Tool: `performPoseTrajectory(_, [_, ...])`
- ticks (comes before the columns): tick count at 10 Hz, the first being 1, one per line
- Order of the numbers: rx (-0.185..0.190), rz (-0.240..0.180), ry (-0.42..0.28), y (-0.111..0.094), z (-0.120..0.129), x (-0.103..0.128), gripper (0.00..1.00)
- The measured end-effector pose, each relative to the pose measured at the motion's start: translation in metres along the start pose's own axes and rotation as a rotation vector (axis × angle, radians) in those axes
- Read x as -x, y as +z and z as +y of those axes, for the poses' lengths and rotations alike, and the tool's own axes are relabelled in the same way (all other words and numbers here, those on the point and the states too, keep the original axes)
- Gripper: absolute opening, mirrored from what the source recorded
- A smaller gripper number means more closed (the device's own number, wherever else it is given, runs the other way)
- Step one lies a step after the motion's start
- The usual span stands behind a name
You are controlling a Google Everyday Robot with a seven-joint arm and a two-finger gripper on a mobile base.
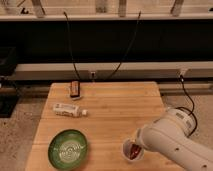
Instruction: Place the pepper in the ceramic cup
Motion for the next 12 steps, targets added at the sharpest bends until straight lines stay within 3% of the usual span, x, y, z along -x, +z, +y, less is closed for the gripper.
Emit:
performPoseTrajectory(4, [0.024,0.101,-0.017,0.013,0.004,0.003,0.02])
performPoseTrajectory(12, [0.048,0.157,0.0,0.024,0.007,-0.013,0.78])
